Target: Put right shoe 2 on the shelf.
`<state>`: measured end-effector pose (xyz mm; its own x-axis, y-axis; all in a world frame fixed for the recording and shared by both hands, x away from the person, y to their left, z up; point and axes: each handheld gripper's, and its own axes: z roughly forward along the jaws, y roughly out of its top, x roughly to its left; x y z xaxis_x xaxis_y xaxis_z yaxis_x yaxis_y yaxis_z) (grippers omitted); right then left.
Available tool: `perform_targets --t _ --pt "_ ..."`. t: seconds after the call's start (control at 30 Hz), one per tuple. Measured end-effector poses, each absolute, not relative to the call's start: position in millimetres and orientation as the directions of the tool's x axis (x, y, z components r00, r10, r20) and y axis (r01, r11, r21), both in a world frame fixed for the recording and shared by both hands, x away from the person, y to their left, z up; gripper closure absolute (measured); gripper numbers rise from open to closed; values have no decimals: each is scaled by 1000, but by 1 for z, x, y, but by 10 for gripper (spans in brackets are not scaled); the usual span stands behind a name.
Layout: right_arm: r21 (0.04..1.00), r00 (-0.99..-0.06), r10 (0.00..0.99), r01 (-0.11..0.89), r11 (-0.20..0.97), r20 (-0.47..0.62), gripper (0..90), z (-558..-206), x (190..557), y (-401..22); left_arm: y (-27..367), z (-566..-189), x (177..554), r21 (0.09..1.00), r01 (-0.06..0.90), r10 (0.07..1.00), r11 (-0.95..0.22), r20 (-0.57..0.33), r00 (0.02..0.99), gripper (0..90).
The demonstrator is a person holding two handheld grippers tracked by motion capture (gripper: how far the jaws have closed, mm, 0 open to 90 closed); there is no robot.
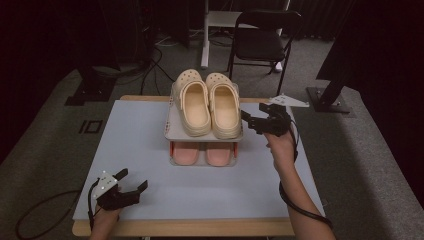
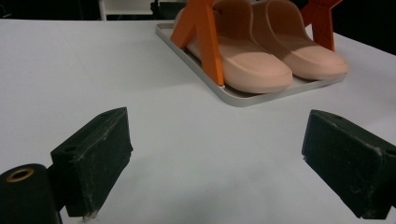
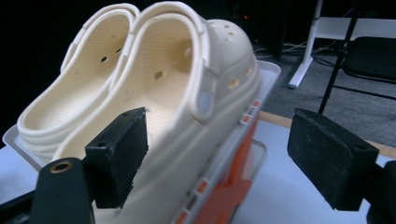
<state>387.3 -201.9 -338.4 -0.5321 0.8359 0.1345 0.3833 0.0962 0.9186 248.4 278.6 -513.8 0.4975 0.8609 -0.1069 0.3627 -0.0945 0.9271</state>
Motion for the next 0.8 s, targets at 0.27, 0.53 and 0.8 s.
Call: perform_targets --t 0.27,0.53,0.8 --pt "918 -500 854 388 76 140 196 -354 377 -228 279 -514 249 927 364 862 -94 -108 496 82" --pt "912 -487 862 402 78 140 186 -376 371 -244 278 -515 250 926 366 861 -94 -109 497 82" --pt "911 -497 856 404 82 144 176 -403 363 -253 278 -515 250 926 366 862 -95 -108 496 82"
